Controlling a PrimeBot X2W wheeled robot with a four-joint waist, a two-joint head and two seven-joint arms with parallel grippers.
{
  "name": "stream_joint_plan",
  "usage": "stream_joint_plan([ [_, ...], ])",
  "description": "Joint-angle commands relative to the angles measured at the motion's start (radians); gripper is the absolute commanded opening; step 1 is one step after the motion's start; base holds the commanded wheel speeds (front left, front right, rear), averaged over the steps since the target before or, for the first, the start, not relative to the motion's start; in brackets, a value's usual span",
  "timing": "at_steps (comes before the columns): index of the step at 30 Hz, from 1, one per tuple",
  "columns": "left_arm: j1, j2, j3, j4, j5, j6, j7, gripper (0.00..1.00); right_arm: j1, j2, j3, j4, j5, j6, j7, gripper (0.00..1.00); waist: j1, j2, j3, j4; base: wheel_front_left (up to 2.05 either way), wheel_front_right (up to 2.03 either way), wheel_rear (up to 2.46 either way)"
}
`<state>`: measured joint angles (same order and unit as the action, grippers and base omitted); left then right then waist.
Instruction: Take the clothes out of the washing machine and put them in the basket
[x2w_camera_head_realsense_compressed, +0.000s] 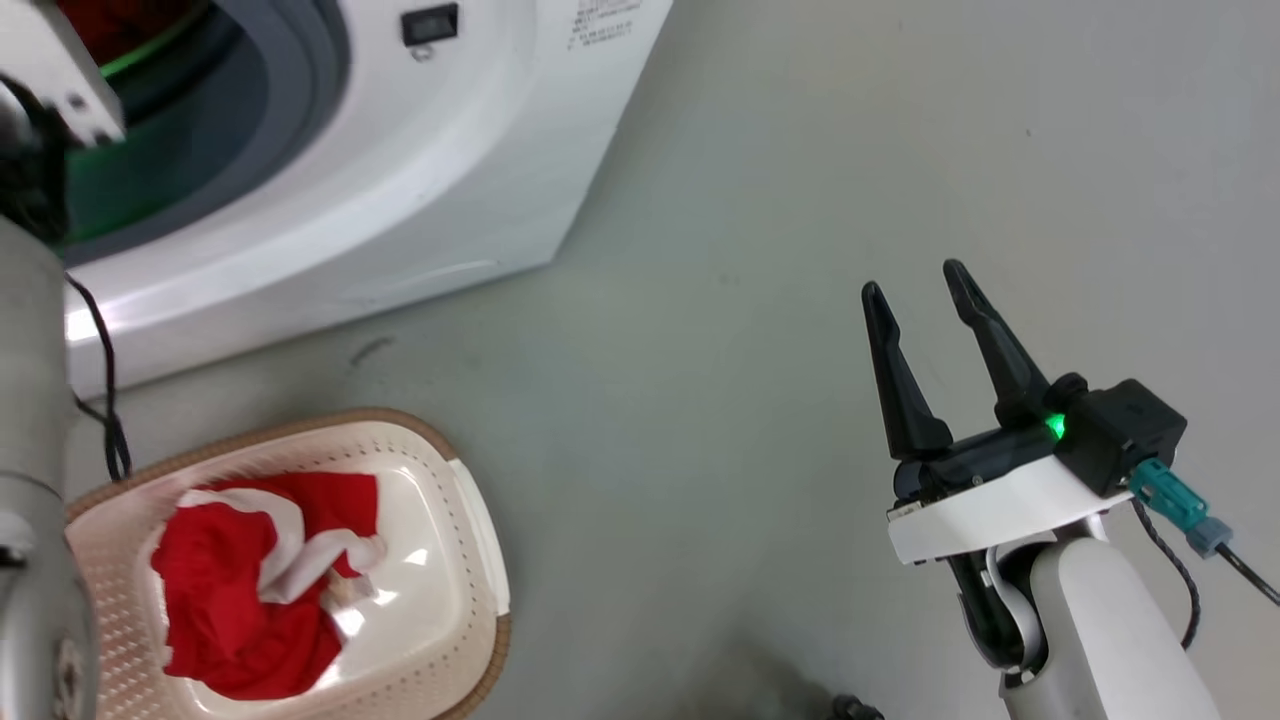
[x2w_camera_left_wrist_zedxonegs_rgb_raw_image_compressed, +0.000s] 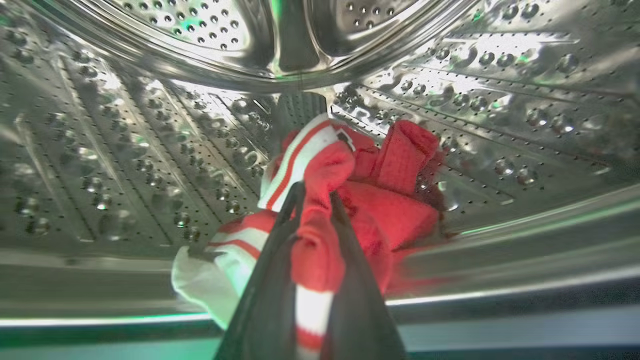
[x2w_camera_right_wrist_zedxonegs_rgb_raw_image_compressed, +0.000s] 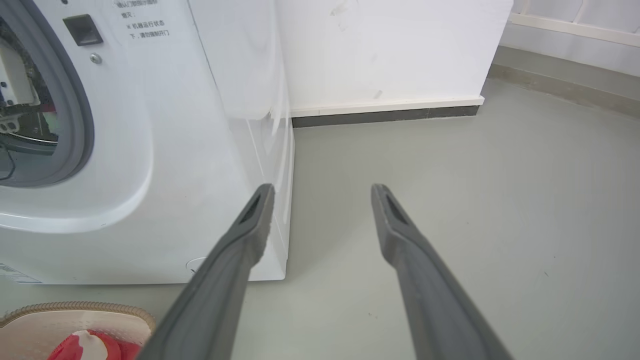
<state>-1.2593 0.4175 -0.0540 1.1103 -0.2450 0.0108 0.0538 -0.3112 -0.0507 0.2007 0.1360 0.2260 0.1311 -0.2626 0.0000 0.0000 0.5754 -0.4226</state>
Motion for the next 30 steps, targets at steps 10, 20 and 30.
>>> stream_joint_plan([
  [10, 0.245, -0.075, -0.008, 0.003, -0.017, -0.025, -0.313, 0.00, 0.081, 0.001, -0.035, 0.035, -0.044, -0.001, 0.012, 1.00, 0.0000, 0.0000, -0.235, 0.086, 0.00, 0.00, 0.00],
  [20, 0.511, -0.135, 0.074, -0.289, -0.036, -0.013, -0.320, 0.00, 0.153, 0.001, -0.053, 0.005, -0.075, -0.001, 0.061, 1.00, 0.0000, 0.0000, -0.387, 0.143, 0.00, 0.00, 0.00],
  [30, 0.791, -0.260, 0.119, -0.649, -0.005, -0.019, -0.319, 0.00, 0.234, 0.001, -0.086, -0.049, -0.095, -0.001, 0.116, 1.00, 0.0000, 0.0000, -0.486, 0.232, 0.00, 0.00, 0.00],
])
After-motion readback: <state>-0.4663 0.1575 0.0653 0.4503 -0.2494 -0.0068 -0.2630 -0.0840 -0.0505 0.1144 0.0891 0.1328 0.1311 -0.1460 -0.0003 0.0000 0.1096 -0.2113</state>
